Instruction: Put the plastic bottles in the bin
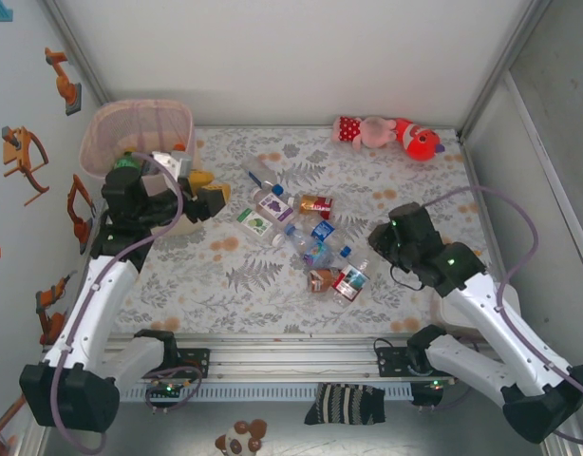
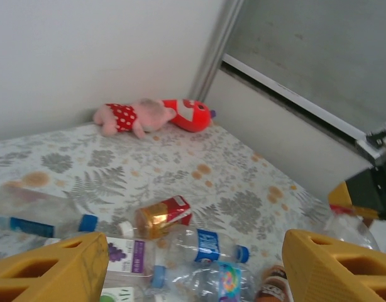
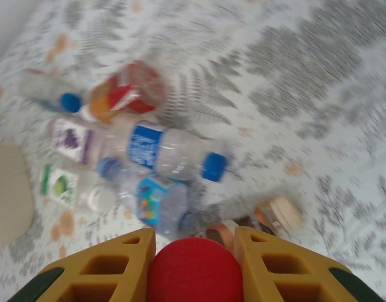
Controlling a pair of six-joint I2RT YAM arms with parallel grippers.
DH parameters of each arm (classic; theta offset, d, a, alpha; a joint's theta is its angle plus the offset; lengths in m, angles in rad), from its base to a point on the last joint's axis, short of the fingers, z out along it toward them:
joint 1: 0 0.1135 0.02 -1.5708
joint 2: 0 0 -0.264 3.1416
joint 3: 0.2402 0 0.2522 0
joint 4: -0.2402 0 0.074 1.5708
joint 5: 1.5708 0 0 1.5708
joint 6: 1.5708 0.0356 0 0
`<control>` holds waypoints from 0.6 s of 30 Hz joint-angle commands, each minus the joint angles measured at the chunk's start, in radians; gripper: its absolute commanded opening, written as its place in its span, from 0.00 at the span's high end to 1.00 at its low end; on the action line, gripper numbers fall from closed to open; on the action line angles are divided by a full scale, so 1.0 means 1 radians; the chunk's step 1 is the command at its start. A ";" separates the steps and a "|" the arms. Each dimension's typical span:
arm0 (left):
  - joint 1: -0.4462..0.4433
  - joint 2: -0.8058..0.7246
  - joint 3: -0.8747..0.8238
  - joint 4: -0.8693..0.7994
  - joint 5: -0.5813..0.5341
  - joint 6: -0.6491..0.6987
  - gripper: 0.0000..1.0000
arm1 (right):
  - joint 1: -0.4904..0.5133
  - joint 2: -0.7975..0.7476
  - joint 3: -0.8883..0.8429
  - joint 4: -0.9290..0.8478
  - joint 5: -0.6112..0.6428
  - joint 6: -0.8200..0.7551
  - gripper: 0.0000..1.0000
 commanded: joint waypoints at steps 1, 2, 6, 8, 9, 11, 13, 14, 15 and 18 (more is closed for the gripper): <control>-0.072 0.000 0.024 0.000 0.002 -0.027 0.27 | 0.007 0.011 0.070 0.119 -0.083 -0.289 0.94; -0.102 0.001 0.022 0.015 0.000 -0.036 0.27 | 0.007 0.014 0.082 0.166 -0.128 -0.335 0.95; -0.209 0.021 0.029 0.067 0.002 -0.059 0.27 | 0.008 0.024 0.113 0.338 -0.295 -0.453 1.00; -0.266 0.040 0.033 0.095 -0.008 -0.079 0.27 | 0.008 0.027 0.125 0.411 -0.358 -0.488 1.00; -0.297 0.051 0.036 0.110 -0.016 -0.091 0.27 | 0.008 0.026 0.129 0.449 -0.392 -0.499 1.00; -0.357 0.074 0.045 0.131 -0.022 -0.099 0.27 | 0.008 0.018 0.129 0.521 -0.459 -0.533 1.00; -0.413 0.097 0.056 0.142 -0.036 -0.099 0.26 | 0.008 0.006 0.127 0.582 -0.520 -0.575 1.00; -0.442 0.110 0.065 0.148 -0.044 -0.099 0.25 | 0.008 0.001 0.122 0.614 -0.556 -0.602 1.00; -0.466 0.121 0.074 0.150 -0.049 -0.098 0.25 | 0.008 -0.007 0.118 0.635 -0.582 -0.625 1.00; -0.533 0.174 0.121 0.147 -0.047 -0.097 0.24 | 0.008 -0.030 0.113 0.696 -0.658 -0.694 1.00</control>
